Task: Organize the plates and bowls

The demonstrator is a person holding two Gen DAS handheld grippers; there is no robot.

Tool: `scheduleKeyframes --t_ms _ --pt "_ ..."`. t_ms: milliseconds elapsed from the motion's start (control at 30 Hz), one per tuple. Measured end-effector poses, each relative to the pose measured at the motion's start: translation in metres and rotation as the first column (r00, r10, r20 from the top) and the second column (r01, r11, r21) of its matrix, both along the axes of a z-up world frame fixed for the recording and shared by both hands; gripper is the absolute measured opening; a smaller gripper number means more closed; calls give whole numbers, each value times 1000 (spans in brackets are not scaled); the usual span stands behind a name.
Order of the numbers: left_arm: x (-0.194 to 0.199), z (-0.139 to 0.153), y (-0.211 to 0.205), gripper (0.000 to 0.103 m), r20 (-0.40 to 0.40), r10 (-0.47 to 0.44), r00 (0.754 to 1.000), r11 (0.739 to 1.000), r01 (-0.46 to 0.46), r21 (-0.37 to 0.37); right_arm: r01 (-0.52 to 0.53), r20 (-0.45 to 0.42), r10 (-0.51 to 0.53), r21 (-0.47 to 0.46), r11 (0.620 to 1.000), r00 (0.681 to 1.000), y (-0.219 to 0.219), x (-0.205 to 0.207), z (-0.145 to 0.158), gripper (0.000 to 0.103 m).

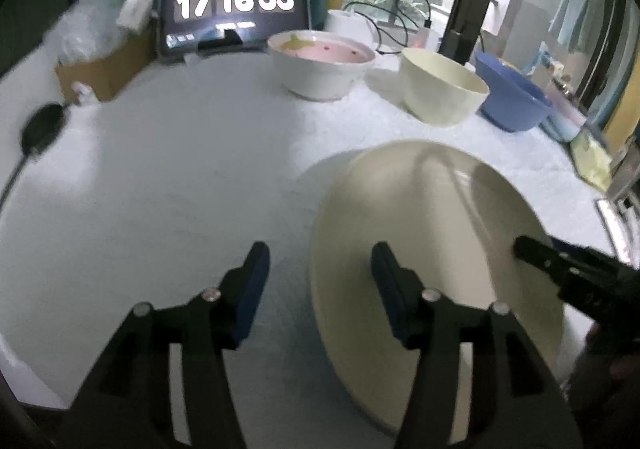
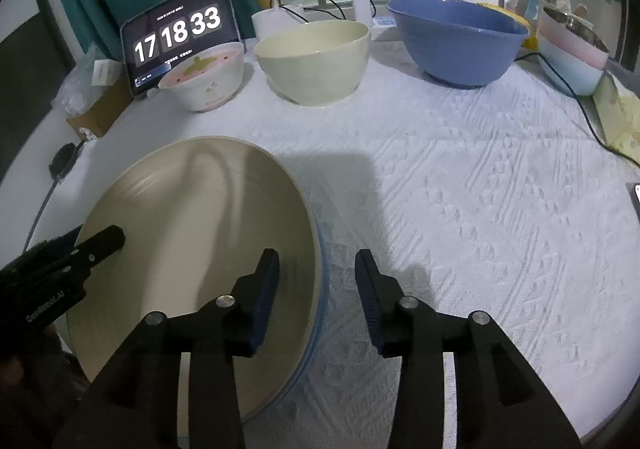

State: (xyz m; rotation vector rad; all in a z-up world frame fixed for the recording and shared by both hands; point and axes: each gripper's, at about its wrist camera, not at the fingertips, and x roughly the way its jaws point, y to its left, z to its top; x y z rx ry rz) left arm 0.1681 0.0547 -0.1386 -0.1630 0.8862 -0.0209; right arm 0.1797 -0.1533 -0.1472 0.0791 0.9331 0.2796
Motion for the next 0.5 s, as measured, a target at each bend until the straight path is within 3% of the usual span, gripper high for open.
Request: scheduleKeyframes --t_ms 167,500 --pt "3 -6 -3 55 -5 -42 999 995 41 -89 -11 -15 11 43 999 1000 -2 2 -3 42" --pt "2 -7 -9 54 20 -65 998 993 66 -97 -36 -21 38 76 996 999 0 -1 -4 42"
